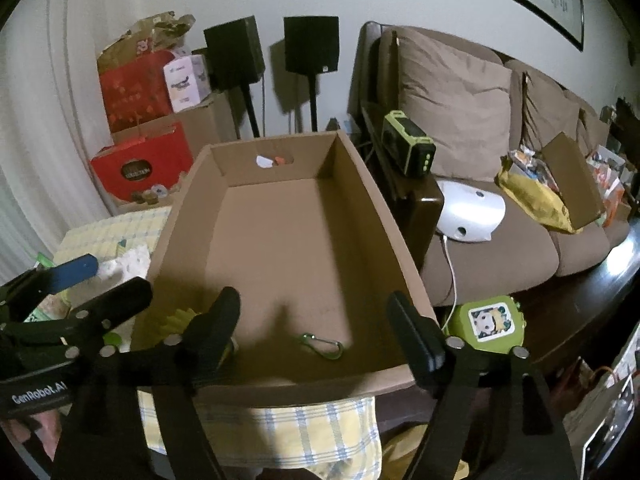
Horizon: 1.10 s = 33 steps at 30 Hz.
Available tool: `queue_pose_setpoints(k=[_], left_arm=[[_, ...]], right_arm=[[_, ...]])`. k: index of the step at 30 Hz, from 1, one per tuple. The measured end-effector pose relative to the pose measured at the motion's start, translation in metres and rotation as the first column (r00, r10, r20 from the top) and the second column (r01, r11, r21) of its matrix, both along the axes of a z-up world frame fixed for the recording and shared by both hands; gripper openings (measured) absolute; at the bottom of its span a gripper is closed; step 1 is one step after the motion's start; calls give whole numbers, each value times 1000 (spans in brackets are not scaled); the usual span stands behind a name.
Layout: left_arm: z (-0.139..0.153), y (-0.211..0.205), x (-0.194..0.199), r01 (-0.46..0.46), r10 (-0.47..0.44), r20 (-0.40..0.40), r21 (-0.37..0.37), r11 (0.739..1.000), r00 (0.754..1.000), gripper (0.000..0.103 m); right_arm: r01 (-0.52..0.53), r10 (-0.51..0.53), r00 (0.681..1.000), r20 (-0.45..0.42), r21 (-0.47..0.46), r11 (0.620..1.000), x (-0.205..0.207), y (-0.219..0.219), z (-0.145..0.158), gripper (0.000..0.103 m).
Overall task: Organize objects
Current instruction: 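Lower the shuttlecock into the box and open the left gripper while the right releases the carabiner, then grasp the green plastic spatula with the left gripper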
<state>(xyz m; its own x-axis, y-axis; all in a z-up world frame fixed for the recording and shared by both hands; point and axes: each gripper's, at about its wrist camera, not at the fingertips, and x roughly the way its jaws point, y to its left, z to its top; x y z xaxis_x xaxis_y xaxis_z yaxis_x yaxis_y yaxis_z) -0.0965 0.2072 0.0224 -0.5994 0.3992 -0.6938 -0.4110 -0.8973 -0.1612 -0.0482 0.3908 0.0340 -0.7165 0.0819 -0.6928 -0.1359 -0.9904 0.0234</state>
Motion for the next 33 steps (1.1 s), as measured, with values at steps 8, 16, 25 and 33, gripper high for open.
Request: queue_pose_setpoints(k=[8, 16, 25, 33], left_arm=[[11, -44, 4, -81, 81, -35, 20, 997, 996, 98], [18, -84, 15, -141, 137, -94, -33, 990, 986, 103], [20, -111, 26, -163, 156, -109, -62, 985, 982, 103], [20, -147, 27, -173, 171, -64, -31, 984, 983, 103]], right_arm=[[-26, 25, 999, -39, -12, 1000, 5, -19, 16, 90], [-82, 82, 995, -54, -1, 997, 7, -54, 24, 94], [-148, 146, 987, -68, -19, 989, 9, -94, 29, 102], [-198, 198, 979, -58, -2, 980, 15, -120, 30, 102]])
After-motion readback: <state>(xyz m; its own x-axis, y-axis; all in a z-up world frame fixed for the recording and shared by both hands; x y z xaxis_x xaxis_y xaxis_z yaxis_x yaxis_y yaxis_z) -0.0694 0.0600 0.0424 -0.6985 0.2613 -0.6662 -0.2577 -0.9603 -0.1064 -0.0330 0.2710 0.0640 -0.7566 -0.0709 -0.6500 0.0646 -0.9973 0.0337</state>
